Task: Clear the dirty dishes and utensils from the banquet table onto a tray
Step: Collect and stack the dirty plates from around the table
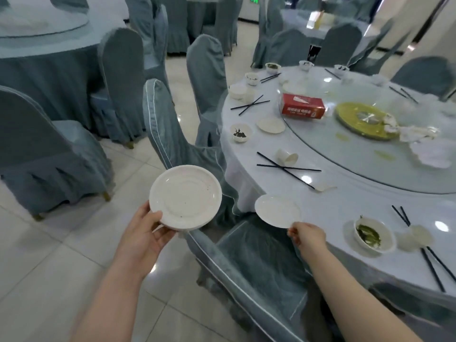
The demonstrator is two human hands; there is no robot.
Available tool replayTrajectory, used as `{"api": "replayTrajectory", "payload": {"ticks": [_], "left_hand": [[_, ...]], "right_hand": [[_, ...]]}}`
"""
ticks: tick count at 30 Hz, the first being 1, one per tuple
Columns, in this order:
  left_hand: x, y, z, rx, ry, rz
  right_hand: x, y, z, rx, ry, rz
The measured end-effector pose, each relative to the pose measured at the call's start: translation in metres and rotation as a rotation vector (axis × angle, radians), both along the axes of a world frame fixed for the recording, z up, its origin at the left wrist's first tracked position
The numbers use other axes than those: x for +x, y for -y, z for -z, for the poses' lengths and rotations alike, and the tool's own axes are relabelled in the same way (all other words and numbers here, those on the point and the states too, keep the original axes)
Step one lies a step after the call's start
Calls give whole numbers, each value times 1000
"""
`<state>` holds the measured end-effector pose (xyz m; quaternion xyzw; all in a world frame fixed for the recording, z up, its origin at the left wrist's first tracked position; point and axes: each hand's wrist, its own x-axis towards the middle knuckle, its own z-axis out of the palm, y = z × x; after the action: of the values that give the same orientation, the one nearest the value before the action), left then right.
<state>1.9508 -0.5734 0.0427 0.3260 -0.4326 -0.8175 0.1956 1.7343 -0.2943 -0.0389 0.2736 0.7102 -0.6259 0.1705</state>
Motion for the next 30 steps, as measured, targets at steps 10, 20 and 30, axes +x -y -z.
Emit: {"api": "replayTrajectory", "payload": {"ticks": [10,20,30], "left_hand": [[-16,109,-18,-47,60,143],[-75,235,-33,-81,52,230],[-165,345,-52,-95,4,283]], "right_hand": [[40,139,-89,-377,27,-55],[1,325,-95,-495,-34,-286],[-78,450,-106,-667,-88,-392]]}}
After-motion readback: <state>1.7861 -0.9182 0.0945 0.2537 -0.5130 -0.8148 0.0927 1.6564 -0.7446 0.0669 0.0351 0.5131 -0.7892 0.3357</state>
